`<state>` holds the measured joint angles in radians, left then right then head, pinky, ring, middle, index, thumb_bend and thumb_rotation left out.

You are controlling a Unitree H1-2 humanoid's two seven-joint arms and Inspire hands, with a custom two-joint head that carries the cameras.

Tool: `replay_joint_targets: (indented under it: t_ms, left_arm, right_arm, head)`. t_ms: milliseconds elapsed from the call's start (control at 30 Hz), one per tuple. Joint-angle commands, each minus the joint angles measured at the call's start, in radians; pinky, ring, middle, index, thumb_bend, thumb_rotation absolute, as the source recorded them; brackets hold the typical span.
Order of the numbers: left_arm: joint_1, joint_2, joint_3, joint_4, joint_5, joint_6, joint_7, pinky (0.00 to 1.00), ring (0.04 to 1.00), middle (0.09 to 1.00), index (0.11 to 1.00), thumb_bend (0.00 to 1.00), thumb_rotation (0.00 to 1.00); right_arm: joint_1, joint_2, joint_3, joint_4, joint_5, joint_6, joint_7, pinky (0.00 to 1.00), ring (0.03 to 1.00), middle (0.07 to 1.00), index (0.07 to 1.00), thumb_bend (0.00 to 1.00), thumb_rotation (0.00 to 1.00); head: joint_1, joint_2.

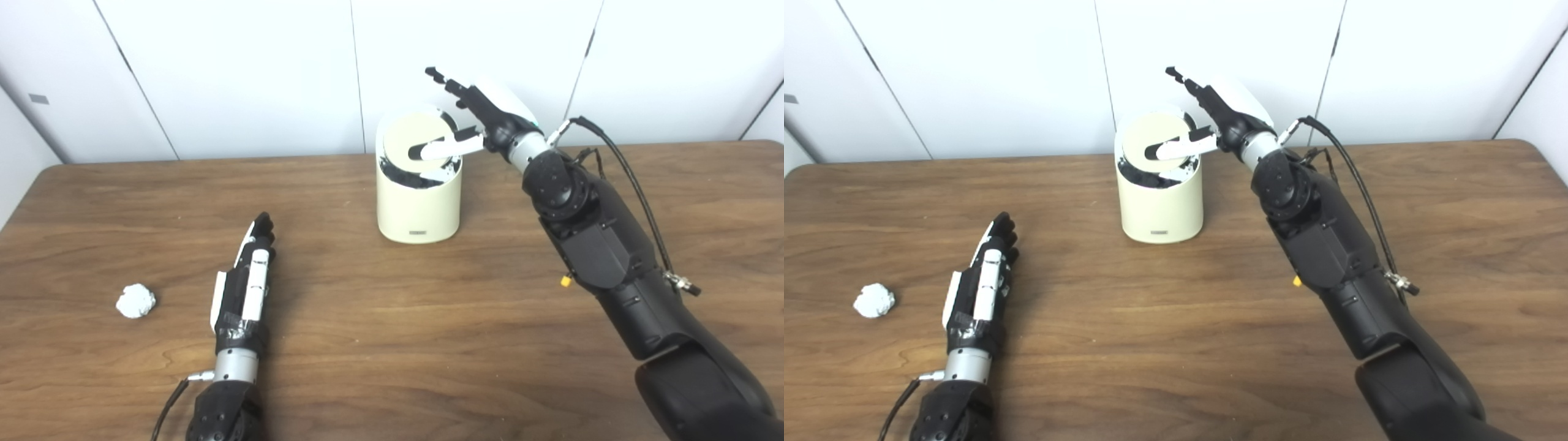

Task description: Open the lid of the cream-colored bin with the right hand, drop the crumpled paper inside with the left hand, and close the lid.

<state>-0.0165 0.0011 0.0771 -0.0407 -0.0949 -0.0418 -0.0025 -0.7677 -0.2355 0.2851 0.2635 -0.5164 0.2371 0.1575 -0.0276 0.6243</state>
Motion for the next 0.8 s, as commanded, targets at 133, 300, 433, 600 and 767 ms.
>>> replay_joint_targets:
  t_ms: [133,300,433,600,767]
  left_arm:
    - [0.008,-0.017,-0.01,0.016,0.001,-0.004,0.004,1.0,0.986,0.974,0.968,0.39,0.81]
    - [0.015,-0.018,-0.013,0.003,0.004,-0.004,0.001,1.0,0.998,0.98,0.979,0.36,0.82]
    - [0.019,-0.018,-0.02,-0.006,0.027,-0.005,0.009,1.0,1.0,0.977,0.981,0.36,0.83]
    - [0.023,-0.017,-0.027,-0.014,0.047,-0.007,0.018,1.0,1.0,0.97,0.976,0.36,0.84]
    - [0.024,-0.021,-0.03,-0.025,0.05,0.0,0.025,1.0,1.0,0.969,0.972,0.38,0.83]
  right_arm:
    - [-0.059,-0.025,-0.011,-0.019,-0.024,-0.041,-0.029,0.84,0.928,0.935,0.941,0.72,0.43]
    - [-0.054,-0.034,-0.011,-0.017,-0.03,-0.059,-0.033,0.83,0.92,0.927,0.939,0.75,0.43]
    - [-0.052,-0.038,-0.008,-0.013,-0.039,-0.064,-0.034,0.83,0.923,0.928,0.938,0.76,0.43]
    - [-0.047,-0.036,-0.008,0.006,-0.049,-0.08,-0.053,0.82,0.923,0.922,0.927,0.77,0.38]
    - [-0.047,-0.042,0.009,0.015,-0.071,-0.09,-0.063,0.83,0.922,0.916,0.922,0.8,0.35]
  head:
    - [-0.005,0.0]
    - [0.002,0.001]
    - [0.01,0.004]
    - [0.013,0.008]
    - [0.015,0.014]
